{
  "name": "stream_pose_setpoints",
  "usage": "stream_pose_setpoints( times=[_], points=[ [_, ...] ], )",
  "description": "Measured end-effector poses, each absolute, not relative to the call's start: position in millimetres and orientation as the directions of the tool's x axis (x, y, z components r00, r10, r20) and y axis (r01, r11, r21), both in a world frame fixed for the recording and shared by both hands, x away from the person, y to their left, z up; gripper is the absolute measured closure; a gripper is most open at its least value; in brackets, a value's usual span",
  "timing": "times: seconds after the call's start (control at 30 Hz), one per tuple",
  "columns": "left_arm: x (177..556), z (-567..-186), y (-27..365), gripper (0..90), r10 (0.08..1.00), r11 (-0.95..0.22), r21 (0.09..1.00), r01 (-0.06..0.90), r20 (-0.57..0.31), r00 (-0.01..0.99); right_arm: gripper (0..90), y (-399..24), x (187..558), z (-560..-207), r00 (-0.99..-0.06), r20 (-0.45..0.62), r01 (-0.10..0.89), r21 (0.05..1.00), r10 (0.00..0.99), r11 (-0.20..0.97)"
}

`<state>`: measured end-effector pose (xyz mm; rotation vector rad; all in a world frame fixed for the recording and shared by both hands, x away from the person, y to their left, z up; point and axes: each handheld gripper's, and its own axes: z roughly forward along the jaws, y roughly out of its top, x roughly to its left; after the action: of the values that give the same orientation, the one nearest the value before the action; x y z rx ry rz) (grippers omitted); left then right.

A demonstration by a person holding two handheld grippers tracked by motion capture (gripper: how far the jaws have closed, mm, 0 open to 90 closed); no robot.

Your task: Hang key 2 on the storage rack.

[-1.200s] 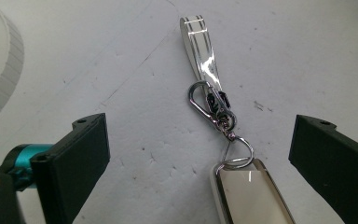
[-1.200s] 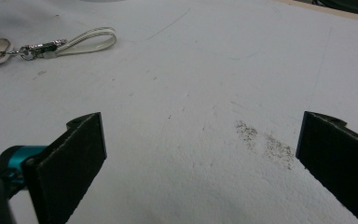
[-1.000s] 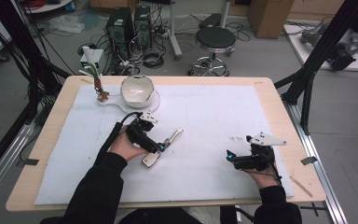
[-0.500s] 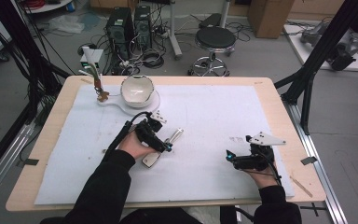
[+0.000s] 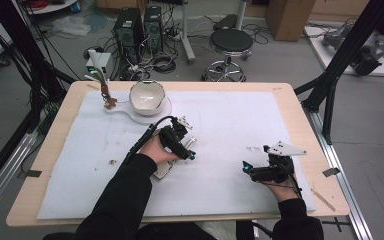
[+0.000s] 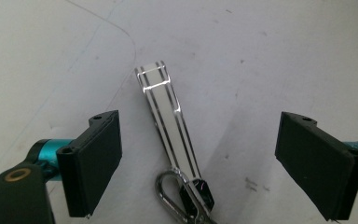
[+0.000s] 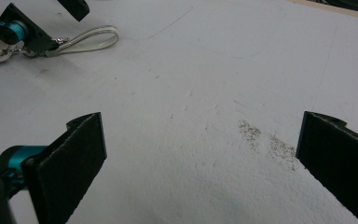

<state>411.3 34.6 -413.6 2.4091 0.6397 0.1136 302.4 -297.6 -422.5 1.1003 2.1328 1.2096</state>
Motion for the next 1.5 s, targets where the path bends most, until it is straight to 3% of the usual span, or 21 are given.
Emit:
stream_pose_setpoints(
  times=[0.43, 0.7, 0.8, 0.9, 1.0, 1.07, 1.5],
  points=[
    [425.1, -418.9, 28.6, 26.5, 0.498, -0.693, 0.557, 0.457, -0.088, 0.863, 0.8, -299.5, 300.3, -421.4, -0.572, 0.003, 0.418, 0.861, 0.82, 0.289],
    [423.4, -422.9, 25.7, 36.8, 0.489, -0.731, 0.532, 0.428, -0.03, 0.872, 0.7, -300.0, 298.6, -419.9, -0.578, 0.0, 0.397, 0.873, 0.816, 0.282],
    [421.7, -423.5, 23.6, 45.8, 0.494, -0.741, 0.526, 0.418, 0.005, 0.87, 0.7, -300.7, 298.3, -419.1, -0.574, 0.002, 0.392, 0.879, 0.819, 0.272],
    [421.5, -422.3, 24.2, 66.1, 0.498, -0.736, 0.53, 0.42, 0.004, 0.867, 0.7, -300.7, 298.4, -419.4, -0.573, 0.001, 0.394, 0.877, 0.82, 0.274],
    [421.6, -421.4, 26.1, 73.7, 0.488, -0.744, 0.528, 0.41, 0.011, 0.873, 0.7, -300.6, 298.7, -419.7, -0.573, -0.003, 0.391, 0.878, 0.82, 0.277],
    [420.2, -419.1, 27.6, 74.3, 0.484, -0.761, 0.524, 0.384, 0.063, 0.873, 0.7, -300.5, 298.7, -419.7, -0.572, -0.004, 0.39, 0.878, 0.82, 0.276],
    [411.8, -377.5, 70.8, 74.6, 0.515, -0.624, 0.687, 0.372, 0.003, 0.857, 0.8, -300.8, 297.5, -418.3, -0.565, -0.009, 0.372, 0.89, 0.825, 0.265]
  ],
)
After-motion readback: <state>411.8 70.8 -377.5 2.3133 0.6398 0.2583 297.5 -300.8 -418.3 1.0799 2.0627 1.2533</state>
